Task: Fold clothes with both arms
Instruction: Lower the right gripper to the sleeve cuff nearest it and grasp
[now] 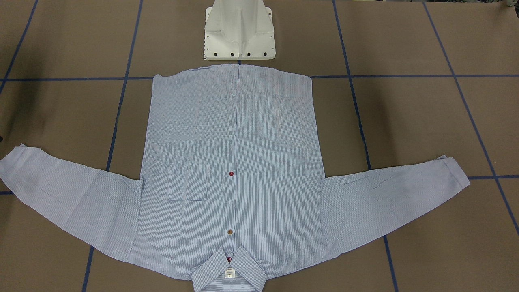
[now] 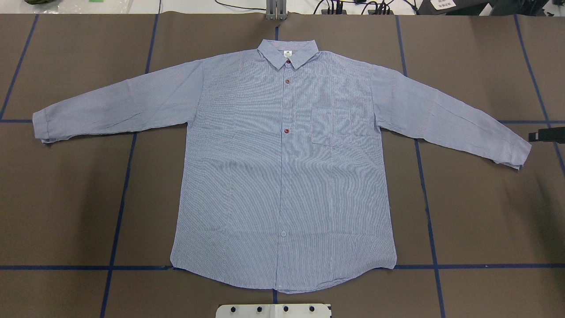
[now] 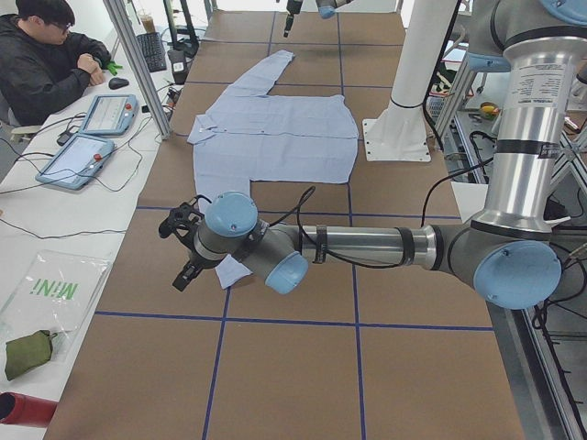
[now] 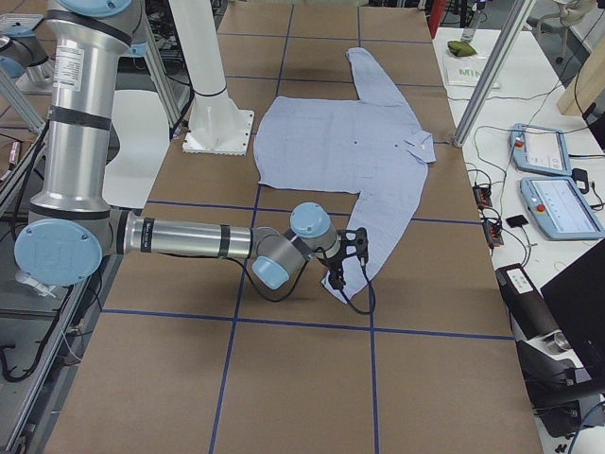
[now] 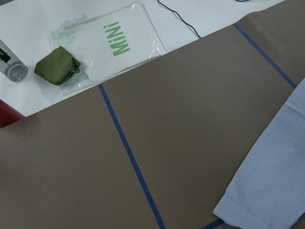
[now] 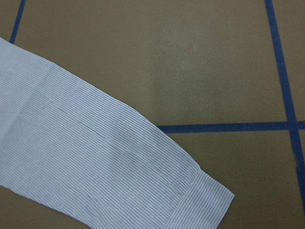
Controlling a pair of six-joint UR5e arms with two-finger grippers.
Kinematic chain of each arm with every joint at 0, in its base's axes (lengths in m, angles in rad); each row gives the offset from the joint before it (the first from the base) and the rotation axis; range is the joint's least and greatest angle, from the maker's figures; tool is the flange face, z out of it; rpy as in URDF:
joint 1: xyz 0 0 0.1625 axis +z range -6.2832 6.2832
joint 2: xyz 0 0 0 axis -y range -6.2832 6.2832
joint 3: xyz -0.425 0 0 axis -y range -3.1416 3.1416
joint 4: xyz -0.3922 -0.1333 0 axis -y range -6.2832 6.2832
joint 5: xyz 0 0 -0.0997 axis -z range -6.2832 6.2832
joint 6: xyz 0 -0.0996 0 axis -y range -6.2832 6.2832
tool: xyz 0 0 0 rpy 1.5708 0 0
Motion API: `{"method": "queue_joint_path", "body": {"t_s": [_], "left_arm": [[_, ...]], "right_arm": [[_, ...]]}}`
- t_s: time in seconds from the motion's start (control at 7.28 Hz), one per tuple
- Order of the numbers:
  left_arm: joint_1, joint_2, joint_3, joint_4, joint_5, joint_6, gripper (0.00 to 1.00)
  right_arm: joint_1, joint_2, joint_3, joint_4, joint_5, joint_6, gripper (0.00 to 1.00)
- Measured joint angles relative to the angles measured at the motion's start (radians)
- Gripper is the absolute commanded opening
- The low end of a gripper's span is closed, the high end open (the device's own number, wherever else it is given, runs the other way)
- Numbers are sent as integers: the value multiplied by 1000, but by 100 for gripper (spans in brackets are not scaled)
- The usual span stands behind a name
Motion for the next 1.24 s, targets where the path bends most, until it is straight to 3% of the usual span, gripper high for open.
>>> {"method": "queue_joint_path", "body": {"t_s": [0.55, 0.82, 0.96, 1.24], "left_arm": [[0, 3, -6, 0, -1, 0, 99], [0, 6, -7, 0, -2, 1, 99], [0, 8, -8, 0, -2, 1, 99], [0, 9, -7, 0, -2, 2, 99]], "right_arm": [[-177, -65, -28, 157, -221, 192, 93], [-258, -82, -51, 196, -327, 239, 73], [-287, -80, -62, 211, -363, 260, 69], [-302, -77, -70, 234, -384, 275, 46]]}}
